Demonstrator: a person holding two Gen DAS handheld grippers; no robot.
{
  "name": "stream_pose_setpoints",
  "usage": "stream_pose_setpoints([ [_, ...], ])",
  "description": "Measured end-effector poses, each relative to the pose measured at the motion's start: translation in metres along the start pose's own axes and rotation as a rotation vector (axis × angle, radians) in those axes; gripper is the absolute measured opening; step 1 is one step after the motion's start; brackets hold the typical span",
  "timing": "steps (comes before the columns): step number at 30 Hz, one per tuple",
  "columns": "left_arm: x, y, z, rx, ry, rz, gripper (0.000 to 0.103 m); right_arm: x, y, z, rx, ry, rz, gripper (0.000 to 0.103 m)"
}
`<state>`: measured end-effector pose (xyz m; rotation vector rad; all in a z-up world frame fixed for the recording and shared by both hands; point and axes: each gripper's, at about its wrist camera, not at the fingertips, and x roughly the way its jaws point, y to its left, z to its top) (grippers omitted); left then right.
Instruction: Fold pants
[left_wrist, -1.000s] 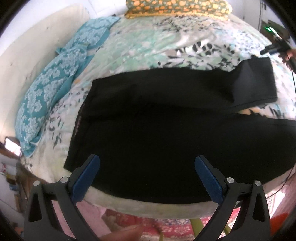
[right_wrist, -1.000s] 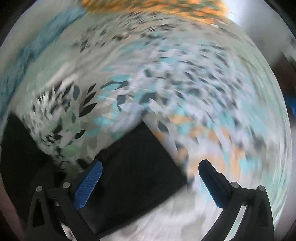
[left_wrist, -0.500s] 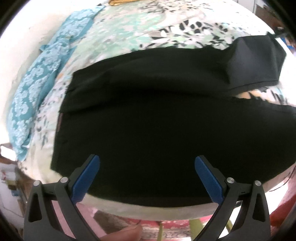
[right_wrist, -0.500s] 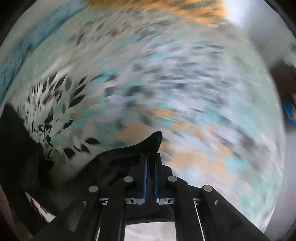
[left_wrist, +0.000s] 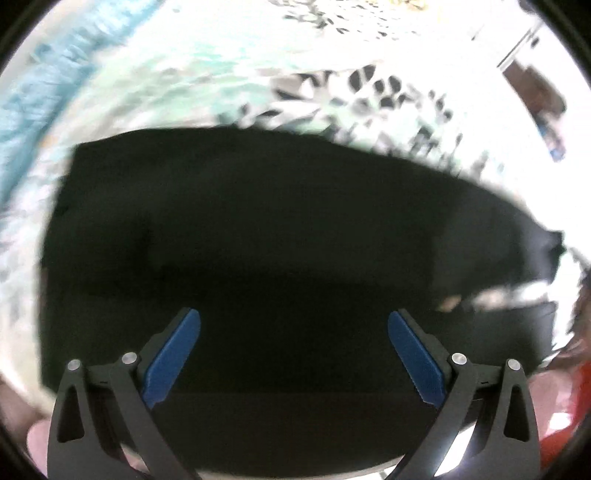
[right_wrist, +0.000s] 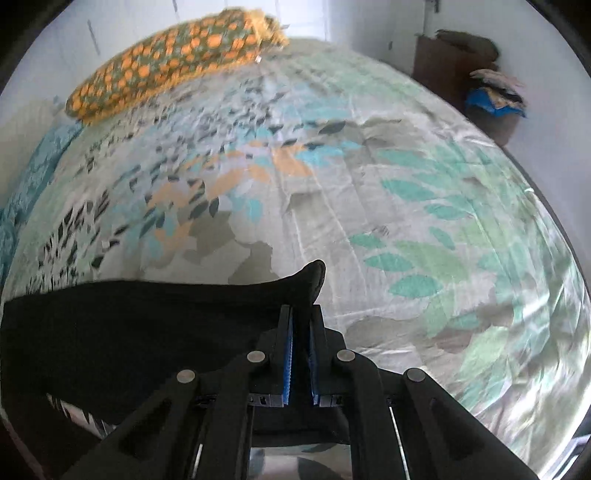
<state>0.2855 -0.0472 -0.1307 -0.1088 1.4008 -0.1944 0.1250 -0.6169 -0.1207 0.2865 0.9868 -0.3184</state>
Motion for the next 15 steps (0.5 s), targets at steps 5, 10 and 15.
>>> stream_pose_setpoints([
  [5, 0.035, -0.033, 0.086, 0.096, 0.0, -0.059, 0.102, -0.016, 0.016, 0.001, -0.005, -0.07, -0.005, 0.008],
  [10, 0.101, -0.074, 0.119, 0.341, 0.076, 0.095, 0.102, -0.043, 0.026, 0.002, -0.051, -0.138, -0.012, 0.008],
  [15, 0.154, -0.064, 0.115, 0.216, 0.266, 0.161, 0.103, -0.059, 0.035, -0.002, -0.082, -0.172, -0.005, 0.008],
])
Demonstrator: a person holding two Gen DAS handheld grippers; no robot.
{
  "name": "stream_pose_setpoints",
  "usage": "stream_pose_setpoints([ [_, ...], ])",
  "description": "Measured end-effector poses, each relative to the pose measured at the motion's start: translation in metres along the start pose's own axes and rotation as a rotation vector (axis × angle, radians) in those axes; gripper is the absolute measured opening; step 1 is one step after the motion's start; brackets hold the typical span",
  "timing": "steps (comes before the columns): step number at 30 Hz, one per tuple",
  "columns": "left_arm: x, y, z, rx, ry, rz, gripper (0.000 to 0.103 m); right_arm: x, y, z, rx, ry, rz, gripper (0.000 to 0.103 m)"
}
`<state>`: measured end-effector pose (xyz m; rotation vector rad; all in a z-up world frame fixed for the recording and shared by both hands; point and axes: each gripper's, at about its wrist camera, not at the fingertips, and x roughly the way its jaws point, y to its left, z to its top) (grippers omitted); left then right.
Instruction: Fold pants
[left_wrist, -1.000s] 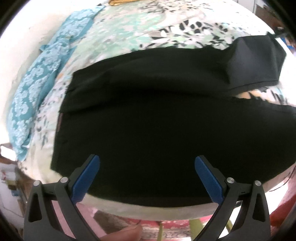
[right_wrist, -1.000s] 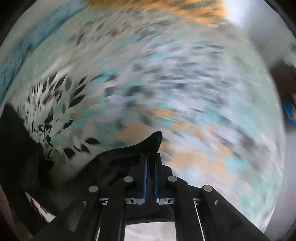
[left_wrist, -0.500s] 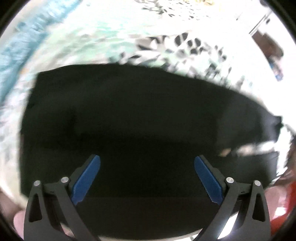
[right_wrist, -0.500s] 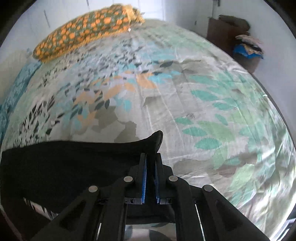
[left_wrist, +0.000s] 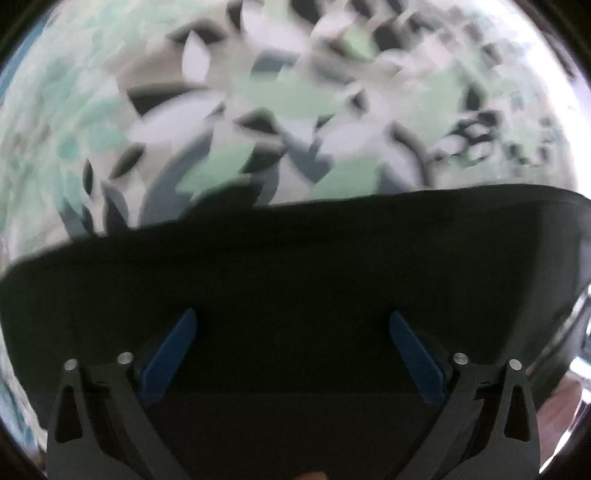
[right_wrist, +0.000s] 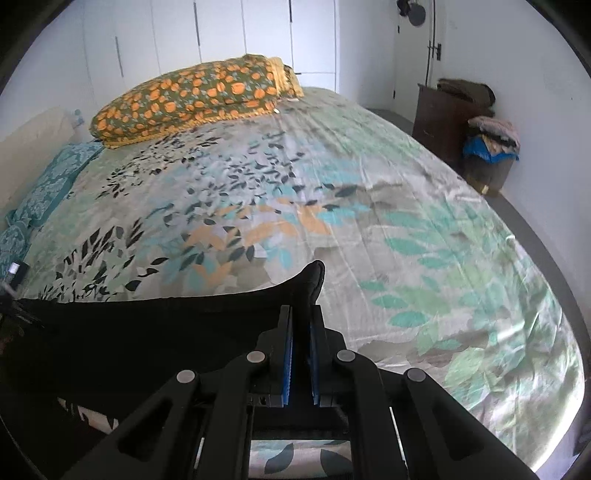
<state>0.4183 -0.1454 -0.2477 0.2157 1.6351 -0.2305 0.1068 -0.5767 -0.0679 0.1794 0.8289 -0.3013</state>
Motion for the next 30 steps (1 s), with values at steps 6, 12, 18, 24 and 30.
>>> stream_pose_setpoints([
  [6, -0.026, -0.01, 0.007, -0.12, -0.188, 0.093, 0.007, -0.009, 0.01, 0.012, 0.009, -0.064, 0.019, 0.008],
  [12, -0.059, 0.008, 0.009, -0.237, -0.343, 0.127, 0.001, -0.012, 0.029, 0.067, 0.001, -0.176, 0.063, 0.008],
  [18, -0.077, 0.018, 0.031, -0.346, -0.513, 0.288, 0.011, 0.083, 0.051, 0.127, -0.081, -0.114, -0.002, 0.018],
  [24, -0.09, 0.067, -0.02, -0.401, -0.484, 0.179, 0.079, 0.133, 0.026, 0.115, 0.107, 0.01, -0.042, 0.073],
  [30, -0.093, 0.177, -0.067, -0.465, -0.534, 0.317, 0.082, 0.127, 0.076, 0.101, 0.018, 0.063, 0.154, 0.077],
])
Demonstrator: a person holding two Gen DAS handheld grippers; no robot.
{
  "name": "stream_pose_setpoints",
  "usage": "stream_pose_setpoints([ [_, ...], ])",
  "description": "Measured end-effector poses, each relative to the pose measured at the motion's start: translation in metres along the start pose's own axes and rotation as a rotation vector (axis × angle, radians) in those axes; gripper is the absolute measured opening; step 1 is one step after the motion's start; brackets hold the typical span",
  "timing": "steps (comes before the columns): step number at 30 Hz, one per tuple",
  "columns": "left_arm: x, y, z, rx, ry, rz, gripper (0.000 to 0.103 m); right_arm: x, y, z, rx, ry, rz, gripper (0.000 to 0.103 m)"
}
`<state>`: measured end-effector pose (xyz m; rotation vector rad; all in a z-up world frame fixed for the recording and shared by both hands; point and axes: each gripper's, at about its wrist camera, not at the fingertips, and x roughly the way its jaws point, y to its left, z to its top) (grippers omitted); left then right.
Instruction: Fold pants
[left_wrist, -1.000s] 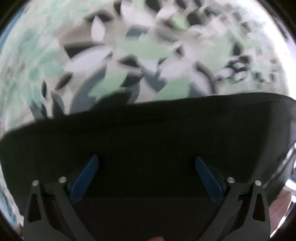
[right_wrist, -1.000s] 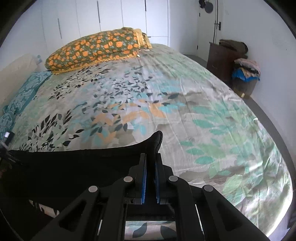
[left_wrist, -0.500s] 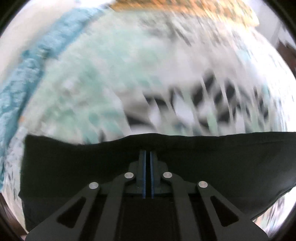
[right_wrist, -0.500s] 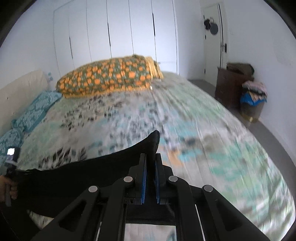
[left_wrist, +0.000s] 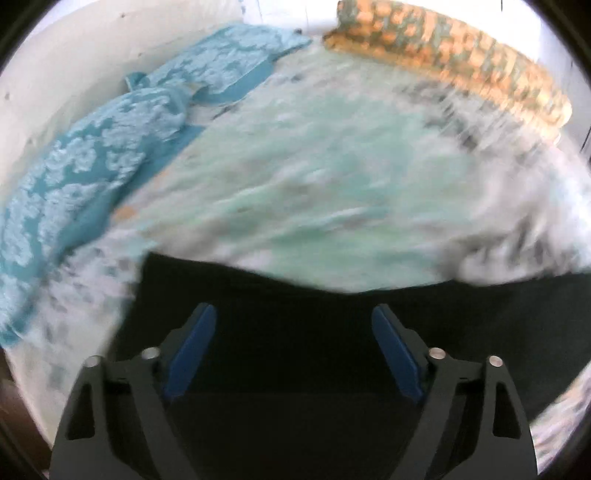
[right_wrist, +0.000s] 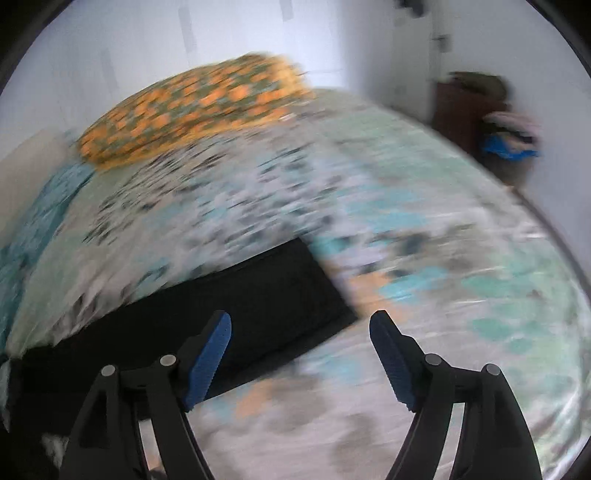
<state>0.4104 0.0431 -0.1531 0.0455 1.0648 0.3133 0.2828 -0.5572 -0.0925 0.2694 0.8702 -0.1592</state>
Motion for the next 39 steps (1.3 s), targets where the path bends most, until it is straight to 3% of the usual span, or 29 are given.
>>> stream_pose_setpoints([
  [1, 0.012, 0.002, -0.002, 0.054, 0.008, 0.057, 0.081, 0.007, 0.02, -0.002, -0.034, 0.031, 0.032, 0.077],
  [2, 0.033, 0.002, -0.009, 0.147, 0.018, 0.183, 0.079, 0.013, 0.037, -0.005, -0.066, 0.052, 0.055, 0.077],
  [4, 0.065, 0.013, -0.024, 0.227, 0.066, 0.421, 0.071, 0.031, 0.084, -0.015, -0.148, 0.106, 0.103, 0.077],
  [5, 0.078, 0.028, -0.028, 0.211, 0.082, 0.497, 0.071, 0.039, 0.102, -0.02, -0.18, 0.132, 0.105, 0.077],
  [7, 0.078, 0.067, -0.031, 0.076, 0.082, 0.613, 0.079, 0.058, 0.124, -0.034, -0.22, 0.174, 0.1, 0.078],
  [9, 0.074, 0.095, -0.025, -0.044, 0.102, 0.542, 0.085, 0.076, 0.134, -0.047, -0.225, 0.229, 0.079, 0.078],
  [12, 0.061, 0.111, -0.01, -0.063, 0.107, 0.445, 0.083, 0.075, 0.138, -0.063, -0.182, 0.228, 0.073, 0.078],
  [13, 0.054, 0.115, -0.006, -0.064, 0.103, 0.357, 0.083, 0.068, 0.14, -0.066, -0.178, 0.207, 0.091, 0.078],
  [15, 0.044, 0.109, -0.005, -0.044, 0.087, 0.073, 0.083, 0.053, 0.146, -0.071, -0.18, 0.176, 0.118, 0.078],
  [17, 0.034, 0.077, -0.012, 0.076, 0.076, -0.112, 0.083, 0.042, 0.154, -0.077, -0.193, 0.162, 0.154, 0.079],
  [18, 0.029, 0.059, -0.016, 0.159, 0.058, -0.137, 0.083, 0.04, 0.16, -0.077, -0.206, 0.162, 0.161, 0.079],
  [20, 0.029, 0.017, -0.022, 0.337, -0.002, -0.109, 0.084, 0.041, 0.176, -0.077, -0.263, 0.171, 0.163, 0.08],
  [22, 0.053, -0.009, -0.018, 0.407, -0.012, 0.09, 0.087, 0.045, 0.193, -0.076, -0.332, 0.177, 0.149, 0.08],
  [23, 0.063, -0.009, -0.011, 0.364, 0.003, 0.137, 0.103, 0.048, 0.2, -0.074, -0.355, 0.176, 0.142, 0.08],
  [24, 0.074, 0.007, 0.007, 0.203, 0.029, 0.185, 0.103, 0.055, 0.208, -0.071, -0.365, 0.19, 0.141, 0.08],
  [27, 0.082, 0.052, 0.025, -0.143, 0.133, 0.156, 0.102, 0.075, 0.21, -0.066, -0.293, 0.228, 0.148, 0.082],
  [28, 0.078, 0.061, 0.025, -0.189, 0.131, 0.203, 0.092, 0.085, 0.208, -0.067, -0.266, 0.246, 0.148, 0.083],
  [30, 0.075, 0.078, 0.019, -0.189, 0.134, 0.266, 0.092, 0.108, 0.201, -0.073, -0.222, 0.278, 0.109, 0.086],
  [31, 0.075, 0.086, 0.015, -0.182, 0.145, 0.228, 0.092, 0.11, 0.201, -0.075, -0.228, 0.241, 0.114, 0.091],
  [32, 0.071, 0.098, 0.007, -0.173, 0.153, 0.127, 0.092, 0.111, 0.203, -0.076, -0.245, 0.222, 0.118, 0.099],
  [34, 0.054, 0.11, -0.01, -0.138, 0.137, 0.01, 0.094, 0.115, 0.214, -0.082, -0.305, 0.221, 0.082, 0.102],
  [35, 0.045, 0.109, -0.024, -0.085, 0.126, -0.005, 0.098, 0.114, 0.219, -0.083, -0.332, 0.22, 0.055, 0.102],
  [37, 0.033, 0.098, -0.052, 0.065, 0.125, 0.087, 0.101, 0.104, 0.222, -0.083, -0.307, 0.252, 0.026, 0.102],
  [38, 0.032, 0.101, -0.069, 0.106, 0.121, 0.116, 0.102, 0.094, 0.222, -0.081, -0.279, 0.257, 0.035, 0.102],
  [39, 0.029, 0.111, -0.074, 0.076, 0.114, 0.096, 0.102, 0.076, 0.223, -0.081, -0.254, 0.237, 0.066, 0.102],
])
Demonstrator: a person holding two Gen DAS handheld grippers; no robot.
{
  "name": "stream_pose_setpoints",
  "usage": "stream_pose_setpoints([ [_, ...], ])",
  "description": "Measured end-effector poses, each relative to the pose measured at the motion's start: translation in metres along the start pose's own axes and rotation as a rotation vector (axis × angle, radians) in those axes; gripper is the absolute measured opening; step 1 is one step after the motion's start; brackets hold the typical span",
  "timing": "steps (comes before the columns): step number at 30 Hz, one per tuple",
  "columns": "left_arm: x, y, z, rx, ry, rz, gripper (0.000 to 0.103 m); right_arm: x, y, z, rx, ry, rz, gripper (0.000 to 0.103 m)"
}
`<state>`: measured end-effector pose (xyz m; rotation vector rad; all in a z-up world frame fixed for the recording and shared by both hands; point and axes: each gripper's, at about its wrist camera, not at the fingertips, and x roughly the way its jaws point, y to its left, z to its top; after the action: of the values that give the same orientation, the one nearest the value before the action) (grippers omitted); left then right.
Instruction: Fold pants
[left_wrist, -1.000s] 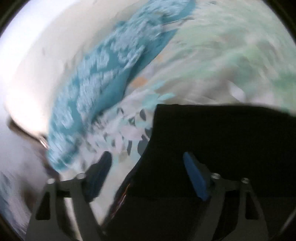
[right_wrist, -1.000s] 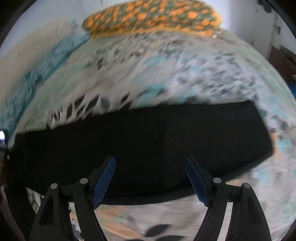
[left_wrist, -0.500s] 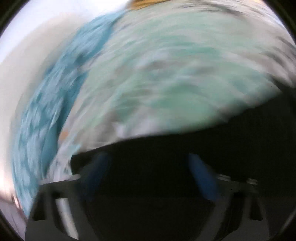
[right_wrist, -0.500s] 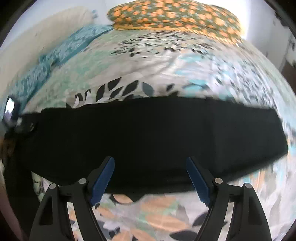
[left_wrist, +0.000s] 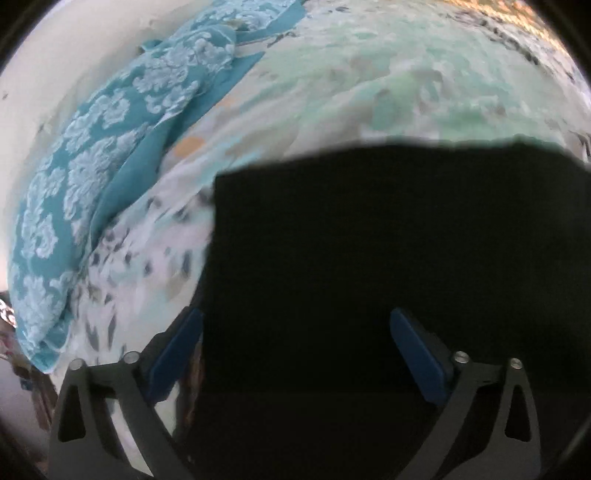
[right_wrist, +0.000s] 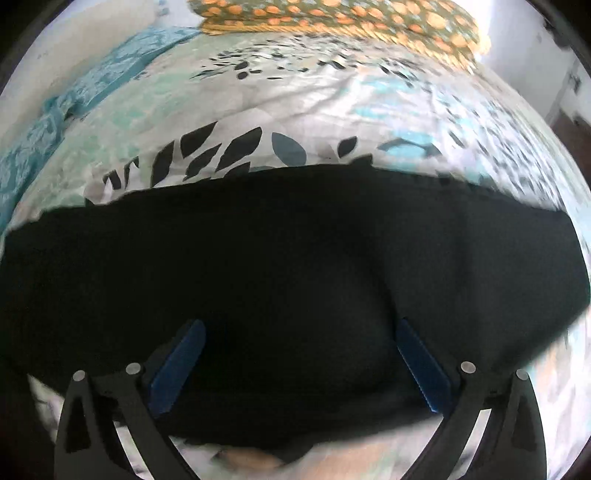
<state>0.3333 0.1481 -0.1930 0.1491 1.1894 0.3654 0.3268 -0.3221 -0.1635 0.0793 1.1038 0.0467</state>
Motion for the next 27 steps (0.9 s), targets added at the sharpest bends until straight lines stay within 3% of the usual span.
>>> stream_pose_setpoints([
  [3, -0.012, 0.04, -0.006, -0.202, 0.058, 0.004, 0.1, -0.062, 0.028, -0.029, -0.034, -0.088, 0.058, 0.102],
  [5, -0.035, 0.045, -0.016, -0.253, 0.025, -0.045, 0.1, -0.096, 0.049, -0.064, -0.053, -0.117, 0.097, 0.102],
  [7, -0.061, 0.032, -0.034, -0.227, -0.003, -0.123, 0.101, -0.119, 0.065, -0.115, -0.058, -0.13, 0.107, 0.102],
  [10, -0.089, -0.015, -0.066, -0.099, -0.003, -0.233, 0.101, -0.129, 0.049, -0.182, 0.003, -0.103, -0.002, 0.102],
  [13, -0.104, -0.065, -0.107, 0.074, -0.001, -0.273, 0.101, -0.132, -0.013, -0.23, 0.185, -0.022, -0.117, 0.102],
  [15, -0.105, -0.089, -0.128, 0.148, 0.005, -0.237, 0.101, -0.139, -0.076, -0.258, 0.324, 0.01, -0.227, 0.102],
  [17, -0.108, -0.094, -0.143, 0.137, -0.045, -0.199, 0.103, -0.148, -0.153, -0.285, 0.46, 0.02, -0.405, 0.102],
  [20, -0.106, -0.083, -0.149, 0.047, 0.012, -0.239, 0.103, -0.176, -0.243, -0.323, 0.833, -0.087, -0.47, 0.1],
  [21, -0.106, -0.076, -0.15, 0.011, 0.036, -0.255, 0.103, -0.189, -0.249, -0.324, 0.879, -0.147, -0.472, 0.099],
  [23, -0.113, -0.066, -0.154, -0.022, 0.04, -0.222, 0.102, -0.204, -0.231, -0.313, 0.813, -0.186, -0.557, 0.099],
  [24, -0.119, -0.059, -0.157, -0.04, 0.016, -0.213, 0.102, -0.208, -0.214, -0.306, 0.76, -0.22, -0.537, 0.099],
  [27, -0.131, -0.046, -0.169, -0.081, -0.05, -0.218, 0.102, -0.208, -0.153, -0.279, 0.635, -0.264, -0.374, 0.099],
])
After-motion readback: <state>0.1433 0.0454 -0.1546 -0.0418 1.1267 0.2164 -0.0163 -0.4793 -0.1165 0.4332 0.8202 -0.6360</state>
